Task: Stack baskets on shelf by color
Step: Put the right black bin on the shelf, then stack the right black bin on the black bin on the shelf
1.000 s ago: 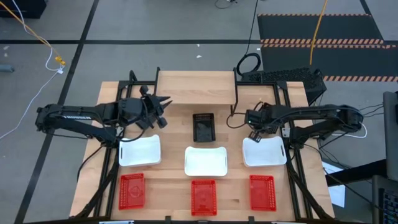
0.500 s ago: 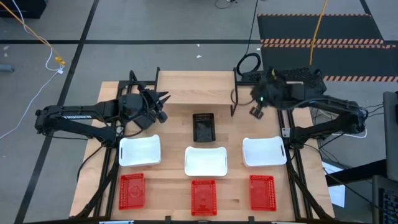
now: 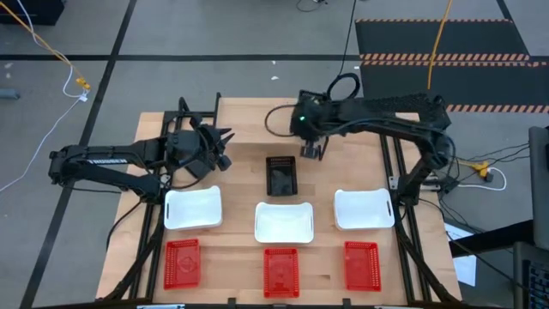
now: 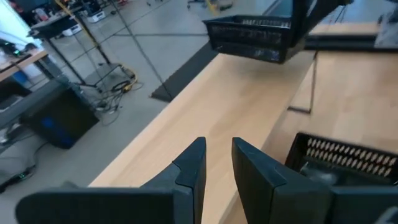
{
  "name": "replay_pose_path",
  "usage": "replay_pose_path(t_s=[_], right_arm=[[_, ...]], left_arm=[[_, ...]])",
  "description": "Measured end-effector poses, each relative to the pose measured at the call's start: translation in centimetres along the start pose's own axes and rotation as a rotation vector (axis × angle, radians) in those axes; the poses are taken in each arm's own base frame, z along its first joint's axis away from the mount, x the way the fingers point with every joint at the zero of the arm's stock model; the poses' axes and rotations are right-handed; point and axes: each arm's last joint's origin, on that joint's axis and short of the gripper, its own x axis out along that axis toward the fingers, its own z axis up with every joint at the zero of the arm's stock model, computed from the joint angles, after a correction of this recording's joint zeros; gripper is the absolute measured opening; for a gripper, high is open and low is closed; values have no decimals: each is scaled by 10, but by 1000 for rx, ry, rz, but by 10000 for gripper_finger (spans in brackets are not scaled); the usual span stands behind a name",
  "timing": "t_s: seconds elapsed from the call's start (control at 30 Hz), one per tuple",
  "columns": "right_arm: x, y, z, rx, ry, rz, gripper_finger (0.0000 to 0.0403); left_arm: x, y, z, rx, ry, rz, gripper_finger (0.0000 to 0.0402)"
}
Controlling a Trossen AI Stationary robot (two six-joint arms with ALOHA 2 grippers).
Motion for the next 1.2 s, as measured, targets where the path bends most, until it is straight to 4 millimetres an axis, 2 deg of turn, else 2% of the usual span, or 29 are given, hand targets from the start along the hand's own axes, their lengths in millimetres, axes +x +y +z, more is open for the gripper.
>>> replay_pose_path(t_s=[0.13,0.3,0.63,0.73,0.83,0.9,1.0,1.07,1.2], right_arm=[[17,3,1,-26,62,23,0],[18,5,1,2,71,38,9],[14,-2,4,103,9,18,104],[8,-4,6,106,-17,-54,126],[-13,-1,9,95,-99,-120,135],[-33,8,12,84,-182,-97,135],[-53,34,13,46,-275,-31,130],[-50,55,12,13,-281,-27,127],[-25,105,4,-51,-294,49,126]], left_arm=[[0,1,-3,12,31,39,81],[0,1,-4,-10,37,46,81],[0,1,-7,-9,64,45,81],[-1,1,-11,18,97,45,81],[-3,2,-13,39,118,50,81],[-5,4,-13,41,121,50,81],[-9,6,-13,26,109,52,81],[-11,8,-13,13,108,53,81],[-15,10,-14,-16,113,56,81]])
